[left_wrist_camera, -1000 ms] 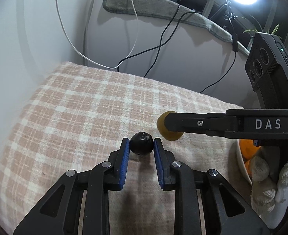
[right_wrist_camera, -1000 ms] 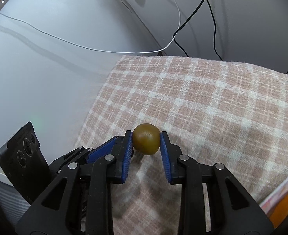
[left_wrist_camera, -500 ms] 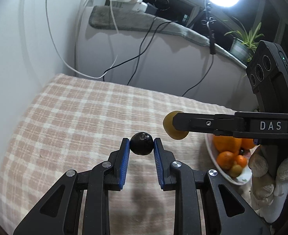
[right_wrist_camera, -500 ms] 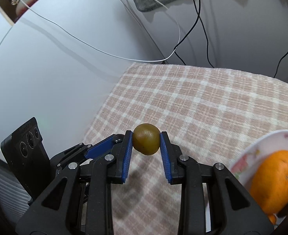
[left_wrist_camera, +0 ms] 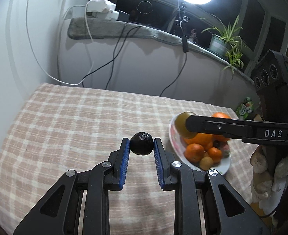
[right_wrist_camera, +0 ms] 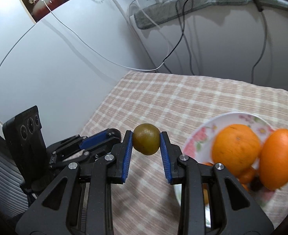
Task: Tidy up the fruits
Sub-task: 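Lift and carry the dark fruit and longan over the plate with both grippers, then release the dark fruit and longan onto the plate, opening both grippers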
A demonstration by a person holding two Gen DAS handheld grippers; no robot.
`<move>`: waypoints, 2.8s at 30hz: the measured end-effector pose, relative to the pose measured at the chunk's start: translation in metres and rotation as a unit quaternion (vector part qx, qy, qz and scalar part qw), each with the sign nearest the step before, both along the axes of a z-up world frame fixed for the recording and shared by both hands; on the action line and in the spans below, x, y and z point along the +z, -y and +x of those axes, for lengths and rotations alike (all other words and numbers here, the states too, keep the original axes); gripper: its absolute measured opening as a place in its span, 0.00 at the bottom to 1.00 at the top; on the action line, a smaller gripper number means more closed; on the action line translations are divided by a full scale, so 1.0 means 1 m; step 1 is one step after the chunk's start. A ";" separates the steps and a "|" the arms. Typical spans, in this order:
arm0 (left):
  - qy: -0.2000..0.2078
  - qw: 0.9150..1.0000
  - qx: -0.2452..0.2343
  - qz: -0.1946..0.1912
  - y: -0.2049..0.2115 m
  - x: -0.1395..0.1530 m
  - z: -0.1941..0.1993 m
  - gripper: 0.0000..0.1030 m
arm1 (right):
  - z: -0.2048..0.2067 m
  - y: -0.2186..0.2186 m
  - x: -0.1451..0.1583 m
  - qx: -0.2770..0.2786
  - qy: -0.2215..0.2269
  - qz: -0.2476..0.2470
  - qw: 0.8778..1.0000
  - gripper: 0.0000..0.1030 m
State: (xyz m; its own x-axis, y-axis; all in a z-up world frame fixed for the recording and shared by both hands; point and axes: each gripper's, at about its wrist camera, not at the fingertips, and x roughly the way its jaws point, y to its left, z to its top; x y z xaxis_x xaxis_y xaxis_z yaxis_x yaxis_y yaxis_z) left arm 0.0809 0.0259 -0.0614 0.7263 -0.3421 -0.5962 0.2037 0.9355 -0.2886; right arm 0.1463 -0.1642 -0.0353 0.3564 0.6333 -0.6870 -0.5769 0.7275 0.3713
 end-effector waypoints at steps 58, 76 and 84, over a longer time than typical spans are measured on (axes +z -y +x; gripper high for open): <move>-0.032 0.997 -0.075 0.007 0.091 -0.015 0.028 0.23 | -0.036 0.145 -0.032 -0.117 0.025 -0.039 0.992 0.29; -0.017 0.997 -0.073 0.022 0.095 -0.009 0.022 0.48 | -0.039 0.144 -0.022 -0.117 0.054 -0.039 0.991 0.57; -0.013 0.997 -0.067 0.031 0.097 -0.004 0.019 0.67 | -0.043 0.144 -0.018 -0.118 0.066 -0.042 0.990 0.66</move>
